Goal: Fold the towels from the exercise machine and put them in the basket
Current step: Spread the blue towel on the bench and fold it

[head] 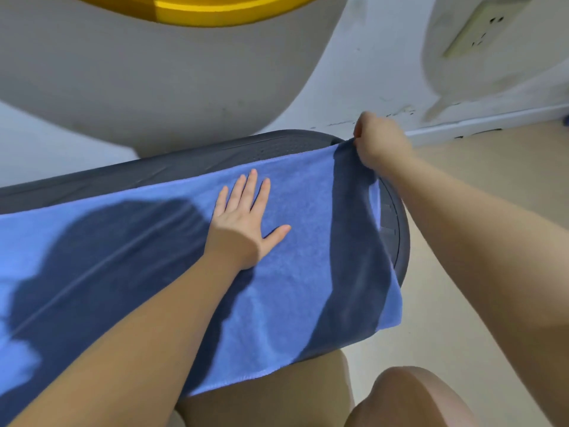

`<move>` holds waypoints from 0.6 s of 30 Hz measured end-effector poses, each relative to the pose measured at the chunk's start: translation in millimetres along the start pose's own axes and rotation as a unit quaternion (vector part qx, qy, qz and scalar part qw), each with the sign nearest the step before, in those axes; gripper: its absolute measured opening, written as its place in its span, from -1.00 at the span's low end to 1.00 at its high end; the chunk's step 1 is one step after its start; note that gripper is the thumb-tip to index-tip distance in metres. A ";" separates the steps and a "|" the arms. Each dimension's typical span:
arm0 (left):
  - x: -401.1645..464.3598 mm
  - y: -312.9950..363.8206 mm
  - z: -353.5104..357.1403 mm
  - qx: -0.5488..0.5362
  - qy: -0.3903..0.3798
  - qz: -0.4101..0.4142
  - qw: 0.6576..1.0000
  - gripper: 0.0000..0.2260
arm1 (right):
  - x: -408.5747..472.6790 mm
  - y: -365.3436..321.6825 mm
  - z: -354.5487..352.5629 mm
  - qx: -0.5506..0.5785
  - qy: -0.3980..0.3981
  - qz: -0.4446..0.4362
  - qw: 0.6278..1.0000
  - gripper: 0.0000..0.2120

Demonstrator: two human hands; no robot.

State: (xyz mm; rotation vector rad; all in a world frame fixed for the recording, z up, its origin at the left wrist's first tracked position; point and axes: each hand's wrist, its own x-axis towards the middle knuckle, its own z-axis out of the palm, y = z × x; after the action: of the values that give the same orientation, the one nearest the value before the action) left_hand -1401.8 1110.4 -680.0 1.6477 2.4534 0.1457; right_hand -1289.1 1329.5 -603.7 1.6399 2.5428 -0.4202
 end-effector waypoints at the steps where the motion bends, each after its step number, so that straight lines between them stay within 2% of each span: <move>1: 0.6 0.3 0.1 0.002 0.010 0.003 1.000 -0.19 | -2.1 -2.3 4.3 0.009 0.022 0.000 1.000 -0.65; 4: 1.0 0.3 -0.4 0.007 0.011 0.007 1.000 -0.18 | -21.6 5.2 21.2 0.056 0.050 -0.015 0.997 -0.56; 8: 1.1 -0.5 -4.1 0.011 -0.033 0.003 0.999 -0.13 | -65.7 44.9 40.7 0.117 0.031 0.013 0.993 -0.75; 12: 0.4 3.0 -8.4 0.031 -0.052 0.001 0.998 -0.23 | -123.1 71.4 46.2 0.173 0.015 0.111 0.979 -0.56; 15: -3.1 8.2 -11.6 0.038 -0.057 -0.014 0.998 -0.26 | -154.2 79.2 45.9 0.230 -0.062 0.182 0.954 -0.50; 18: -12.9 28.0 -12.6 0.048 -0.039 0.017 0.998 -0.38 | -171.1 82.6 43.0 0.315 -0.134 0.227 0.912 -0.66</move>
State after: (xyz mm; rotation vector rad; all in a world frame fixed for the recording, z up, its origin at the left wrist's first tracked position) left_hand -1374.2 1109.4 -661.3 1.6998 2.4113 -0.0330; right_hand -1145.7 1199.0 -622.4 2.0971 1.8309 -1.3980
